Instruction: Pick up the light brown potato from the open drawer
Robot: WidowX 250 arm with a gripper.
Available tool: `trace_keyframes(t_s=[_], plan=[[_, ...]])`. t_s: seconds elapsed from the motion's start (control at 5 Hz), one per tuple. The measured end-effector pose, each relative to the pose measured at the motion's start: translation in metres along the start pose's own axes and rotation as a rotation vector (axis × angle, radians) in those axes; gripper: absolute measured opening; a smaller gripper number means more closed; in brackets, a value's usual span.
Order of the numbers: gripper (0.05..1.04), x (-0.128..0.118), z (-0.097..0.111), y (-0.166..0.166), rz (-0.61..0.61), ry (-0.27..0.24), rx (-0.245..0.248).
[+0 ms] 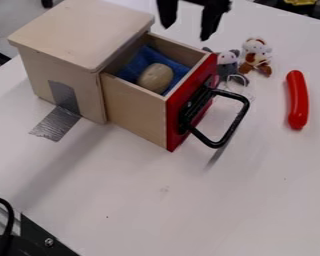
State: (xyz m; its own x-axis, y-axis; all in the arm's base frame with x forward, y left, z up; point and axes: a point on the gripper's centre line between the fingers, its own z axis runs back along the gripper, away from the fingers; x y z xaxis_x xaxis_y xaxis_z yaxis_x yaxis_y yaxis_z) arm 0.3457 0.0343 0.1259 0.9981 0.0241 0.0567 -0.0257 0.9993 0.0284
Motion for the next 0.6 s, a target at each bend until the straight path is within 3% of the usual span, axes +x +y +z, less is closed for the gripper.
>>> trace_keyframes(t_s=[0.2,0.6], plan=[[1.000,-0.016,-0.019,0.007,-0.020,0.033,0.046],[1.000,-0.042,-0.050,0.030,-0.001,0.084,0.091]])
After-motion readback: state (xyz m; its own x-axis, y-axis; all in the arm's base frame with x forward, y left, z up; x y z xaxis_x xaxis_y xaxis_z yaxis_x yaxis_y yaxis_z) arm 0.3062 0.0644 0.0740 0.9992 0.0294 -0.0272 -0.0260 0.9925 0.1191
